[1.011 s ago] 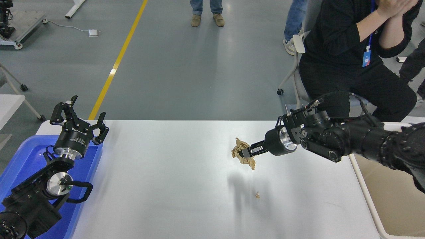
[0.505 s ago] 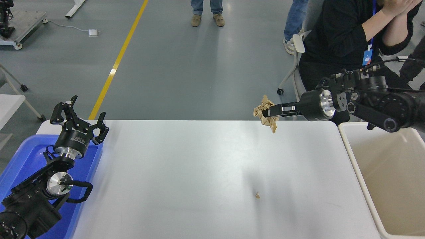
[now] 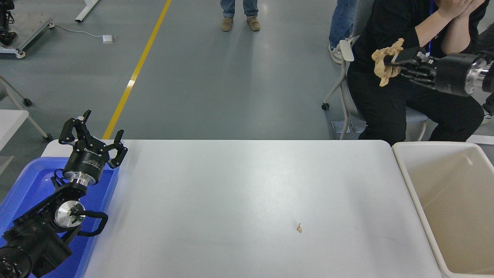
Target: Clean the table surface
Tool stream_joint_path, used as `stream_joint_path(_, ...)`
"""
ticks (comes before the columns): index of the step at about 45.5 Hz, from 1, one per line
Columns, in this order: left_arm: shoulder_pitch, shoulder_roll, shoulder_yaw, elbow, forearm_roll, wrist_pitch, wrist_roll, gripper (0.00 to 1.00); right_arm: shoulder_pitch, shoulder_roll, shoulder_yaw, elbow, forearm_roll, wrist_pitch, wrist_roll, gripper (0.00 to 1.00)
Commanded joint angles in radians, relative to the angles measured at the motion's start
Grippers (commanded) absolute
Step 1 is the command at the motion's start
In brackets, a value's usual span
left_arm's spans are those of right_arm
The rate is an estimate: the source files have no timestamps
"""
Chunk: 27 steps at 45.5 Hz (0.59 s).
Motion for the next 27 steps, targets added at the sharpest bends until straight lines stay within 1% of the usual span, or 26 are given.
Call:
stream_joint_path(1, 0.000, 0.000, 0.000, 0.000, 0.000, 0.000, 0.000, 1.00, -0.074, -0.007, 0.009, -0.237, 0.179, -0.010, -0.020, 0.00)
stream_joint_path(5, 0.000, 0.000, 0.000, 0.000, 0.000, 0.000, 0.000, 1.00, -0.098, 0.033, 0.009, -0.334, 0.236, -0.024, -0.059, 0.00)
stream_joint_path(10, 0.000, 0.001, 0.000, 0.000, 0.000, 0.000, 0.000, 1.00, -0.127, 0.054, 0.009, -0.409, 0.286, -0.056, -0.134, 0.00)
stream_joint_path(27, 0.000, 0.000, 0.000, 0.000, 0.000, -0.001, 0.000, 1.00, -0.212, 0.062, 0.009, -0.414, 0.417, -0.224, -0.396, 0.00)
